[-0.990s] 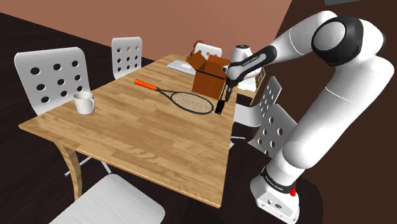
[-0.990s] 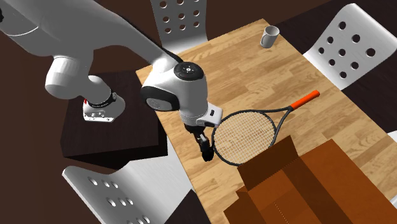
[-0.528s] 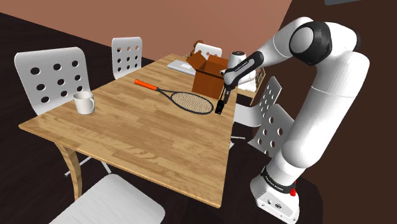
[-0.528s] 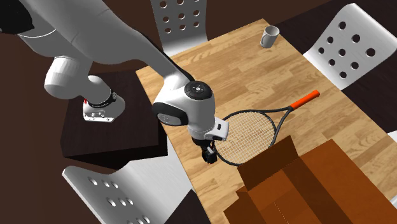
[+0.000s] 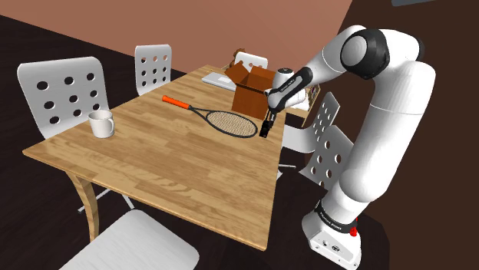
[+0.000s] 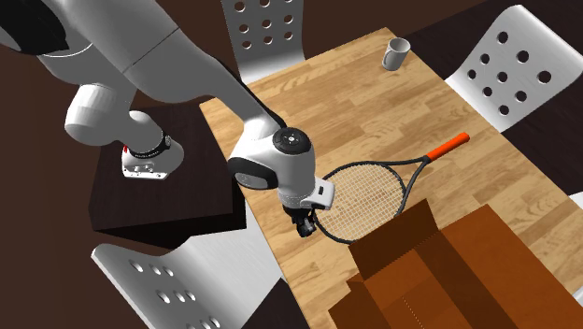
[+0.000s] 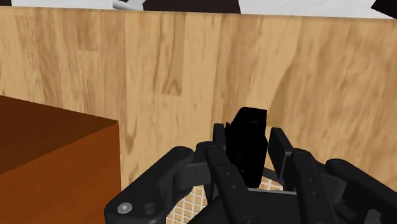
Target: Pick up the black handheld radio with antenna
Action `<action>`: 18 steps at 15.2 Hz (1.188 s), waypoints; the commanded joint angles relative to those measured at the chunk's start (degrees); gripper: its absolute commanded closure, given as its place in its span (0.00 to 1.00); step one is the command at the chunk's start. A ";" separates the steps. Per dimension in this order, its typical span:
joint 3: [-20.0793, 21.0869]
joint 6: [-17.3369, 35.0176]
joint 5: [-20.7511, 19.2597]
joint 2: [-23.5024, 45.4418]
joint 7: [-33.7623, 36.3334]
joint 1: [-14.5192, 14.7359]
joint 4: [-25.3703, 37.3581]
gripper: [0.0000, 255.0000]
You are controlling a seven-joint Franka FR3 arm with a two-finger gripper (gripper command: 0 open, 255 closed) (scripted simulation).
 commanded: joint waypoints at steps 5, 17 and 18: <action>0.00 0.03 0.00 0.03 0.01 0.00 0.00 1.00; -0.46 -6.61 -1.17 -5.58 -0.41 0.69 1.28 1.00; -0.47 -7.36 -1.27 -6.16 -0.46 0.75 1.48 1.00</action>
